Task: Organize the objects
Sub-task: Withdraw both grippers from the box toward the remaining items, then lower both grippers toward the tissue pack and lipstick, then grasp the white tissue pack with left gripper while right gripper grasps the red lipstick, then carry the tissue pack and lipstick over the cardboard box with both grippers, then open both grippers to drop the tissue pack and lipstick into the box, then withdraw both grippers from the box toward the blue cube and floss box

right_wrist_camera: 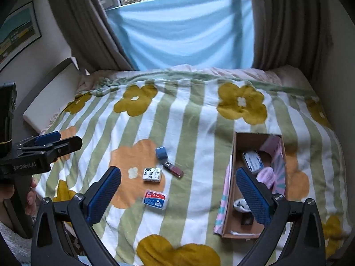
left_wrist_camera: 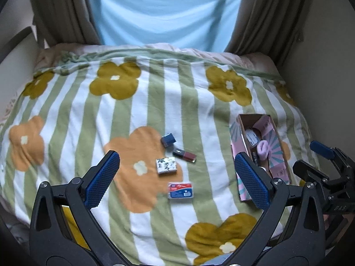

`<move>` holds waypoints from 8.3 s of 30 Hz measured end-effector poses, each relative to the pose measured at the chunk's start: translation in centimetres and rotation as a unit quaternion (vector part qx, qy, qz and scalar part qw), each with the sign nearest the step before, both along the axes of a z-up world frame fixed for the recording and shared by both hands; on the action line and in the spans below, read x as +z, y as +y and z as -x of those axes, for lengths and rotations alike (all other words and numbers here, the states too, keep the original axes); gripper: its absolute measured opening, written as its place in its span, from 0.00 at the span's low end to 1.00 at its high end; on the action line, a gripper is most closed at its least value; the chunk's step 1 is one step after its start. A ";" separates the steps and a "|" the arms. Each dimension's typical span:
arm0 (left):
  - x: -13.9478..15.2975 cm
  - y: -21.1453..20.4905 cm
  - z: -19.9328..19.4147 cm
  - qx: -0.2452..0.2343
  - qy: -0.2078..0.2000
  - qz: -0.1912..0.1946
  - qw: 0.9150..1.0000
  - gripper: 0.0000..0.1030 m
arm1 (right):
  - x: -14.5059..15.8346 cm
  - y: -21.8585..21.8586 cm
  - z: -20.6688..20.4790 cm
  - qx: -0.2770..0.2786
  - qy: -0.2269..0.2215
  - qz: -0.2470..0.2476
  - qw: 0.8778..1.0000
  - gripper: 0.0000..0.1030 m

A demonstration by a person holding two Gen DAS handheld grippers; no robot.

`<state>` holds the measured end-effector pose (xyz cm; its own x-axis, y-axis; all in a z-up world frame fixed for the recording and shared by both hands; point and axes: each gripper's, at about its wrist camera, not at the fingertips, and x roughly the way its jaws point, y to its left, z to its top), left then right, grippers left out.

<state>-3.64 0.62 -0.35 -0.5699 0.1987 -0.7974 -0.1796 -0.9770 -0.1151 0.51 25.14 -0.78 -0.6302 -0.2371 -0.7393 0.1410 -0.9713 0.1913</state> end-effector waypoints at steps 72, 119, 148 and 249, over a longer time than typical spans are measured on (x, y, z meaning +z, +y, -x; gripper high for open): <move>-33.9 2.5 12.5 0.038 -0.194 0.004 0.980 0.58 | -31.4 -10.3 19.6 0.323 -0.180 -0.101 0.924 0.19; -4.9 -0.3 1.2 -0.096 -0.034 0.007 0.995 0.58 | -4.6 -3.7 1.5 -0.004 -0.099 0.002 0.995 0.18; -5.5 22.1 4.4 -0.291 -0.041 0.007 0.956 0.58 | -6.8 13.9 -0.8 -0.177 -0.120 0.005 0.977 0.18; 2.0 1.9 2.6 -0.079 0.050 0.012 0.996 1.00 | -1.2 0.7 0.1 -0.050 -0.024 -0.023 0.998 1.00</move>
<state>-6.20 2.56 1.61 -0.6105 0.2728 -0.7436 -0.3403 -0.9381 -0.0648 0.41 25.87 -1.94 -0.6123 -0.1393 -0.7783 0.0341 -0.9881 0.1500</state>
